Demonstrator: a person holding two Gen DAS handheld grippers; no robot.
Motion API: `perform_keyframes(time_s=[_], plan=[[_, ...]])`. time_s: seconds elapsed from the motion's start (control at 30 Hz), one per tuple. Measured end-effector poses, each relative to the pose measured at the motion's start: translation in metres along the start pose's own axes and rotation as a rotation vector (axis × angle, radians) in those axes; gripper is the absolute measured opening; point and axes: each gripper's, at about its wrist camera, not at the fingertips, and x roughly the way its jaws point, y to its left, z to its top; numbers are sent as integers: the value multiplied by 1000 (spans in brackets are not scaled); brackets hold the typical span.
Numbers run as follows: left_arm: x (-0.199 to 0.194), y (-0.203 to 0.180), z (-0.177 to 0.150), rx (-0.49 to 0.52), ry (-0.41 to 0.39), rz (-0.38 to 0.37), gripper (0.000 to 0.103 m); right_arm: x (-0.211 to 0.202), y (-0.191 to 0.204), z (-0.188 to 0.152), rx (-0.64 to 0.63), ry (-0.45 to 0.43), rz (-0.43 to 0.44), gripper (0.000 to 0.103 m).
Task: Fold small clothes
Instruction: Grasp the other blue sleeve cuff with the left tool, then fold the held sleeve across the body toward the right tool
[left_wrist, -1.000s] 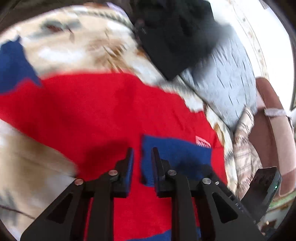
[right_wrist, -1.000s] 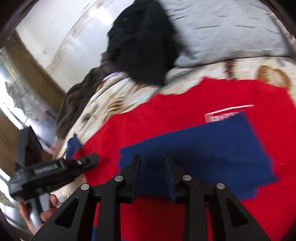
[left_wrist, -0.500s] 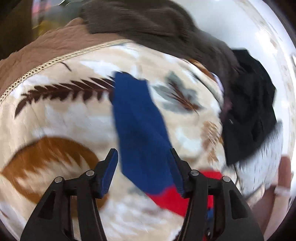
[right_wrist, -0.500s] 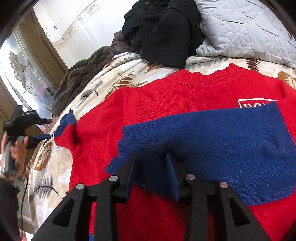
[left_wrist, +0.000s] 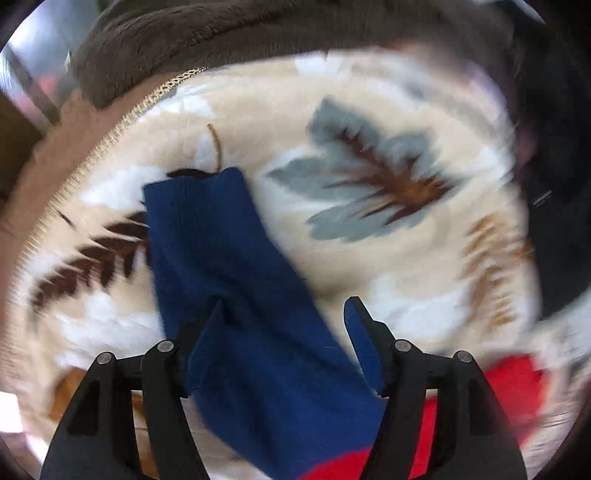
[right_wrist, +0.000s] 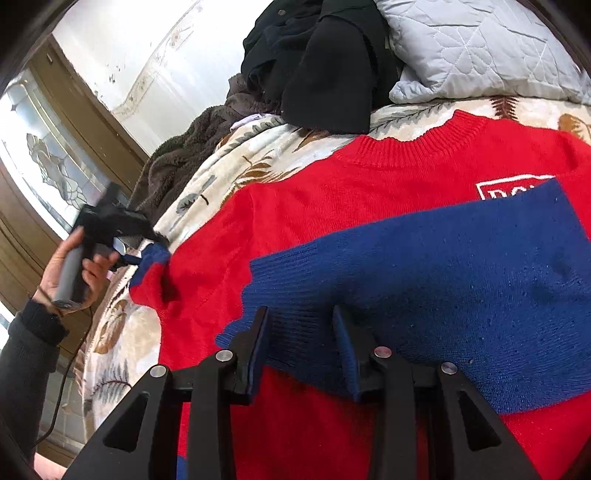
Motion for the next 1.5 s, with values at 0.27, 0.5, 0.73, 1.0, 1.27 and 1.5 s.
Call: perform_keyframes(time_s=[0.27,0.5,0.73,1.0,1.27,1.5], plan=[[-35,25,-36,18,-143,-28,15,-1,-4,0,20,-5,27,37],[-49,147,-128,-176,-145,-317,15,-1,-3,0,17,-4,22,37],[-61,202,-168,-351,-161,-496,25,0,-1,1,10,-2,8,37],[-24,179,-152,-469,-78,-595,63,-1,-2,0,17,-5,12,37],[-42,174,-151,-559,-198,-611,8,0,0,2,18,9,1,37],[-94,125,-148,-411,-267,-662,7,-14,14,6,-69,37,-67,42]])
